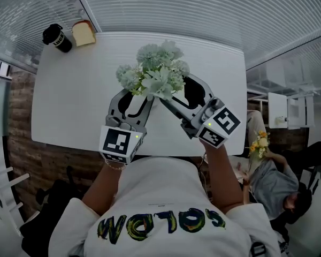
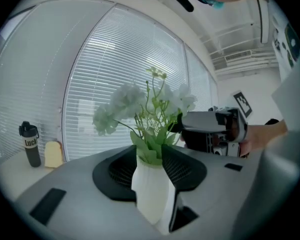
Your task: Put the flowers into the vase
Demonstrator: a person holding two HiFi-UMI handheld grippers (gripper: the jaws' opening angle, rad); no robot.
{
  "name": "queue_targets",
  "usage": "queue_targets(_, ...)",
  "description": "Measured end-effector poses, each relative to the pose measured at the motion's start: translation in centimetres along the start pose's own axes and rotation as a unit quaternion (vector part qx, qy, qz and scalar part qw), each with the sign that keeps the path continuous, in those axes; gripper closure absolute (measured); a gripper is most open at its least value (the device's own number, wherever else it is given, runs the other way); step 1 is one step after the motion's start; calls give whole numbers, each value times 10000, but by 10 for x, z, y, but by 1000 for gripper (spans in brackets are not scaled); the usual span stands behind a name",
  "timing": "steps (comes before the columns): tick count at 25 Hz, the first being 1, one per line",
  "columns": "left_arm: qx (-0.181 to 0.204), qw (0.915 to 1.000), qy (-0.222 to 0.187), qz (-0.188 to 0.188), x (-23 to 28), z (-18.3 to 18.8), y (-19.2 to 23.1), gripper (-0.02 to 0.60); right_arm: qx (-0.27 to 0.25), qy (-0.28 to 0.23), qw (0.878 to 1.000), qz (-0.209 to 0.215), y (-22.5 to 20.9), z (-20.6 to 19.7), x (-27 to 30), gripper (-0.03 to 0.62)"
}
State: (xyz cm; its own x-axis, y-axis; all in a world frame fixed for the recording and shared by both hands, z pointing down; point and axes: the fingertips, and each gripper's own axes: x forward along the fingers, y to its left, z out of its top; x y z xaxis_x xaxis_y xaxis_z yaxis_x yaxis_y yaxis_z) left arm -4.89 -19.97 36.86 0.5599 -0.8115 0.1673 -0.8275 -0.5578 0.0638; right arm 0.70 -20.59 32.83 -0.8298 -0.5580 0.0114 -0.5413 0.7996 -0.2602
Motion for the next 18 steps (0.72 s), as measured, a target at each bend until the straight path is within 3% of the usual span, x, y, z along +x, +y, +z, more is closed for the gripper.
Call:
queue_targets(4,-53,10000,-50,45,-10,2,-3,413,-46,15,10000,-41,6,0,-7,273)
queue_targets(9,-55,9999,-115,53,-15,10,-3,412,-107,148,9996,220,13,-2,-11,260)
queue_targets(18,-139,9997,-202,18,-25,24,-7,416,-230,141,9996,37,10,8,-31,258)
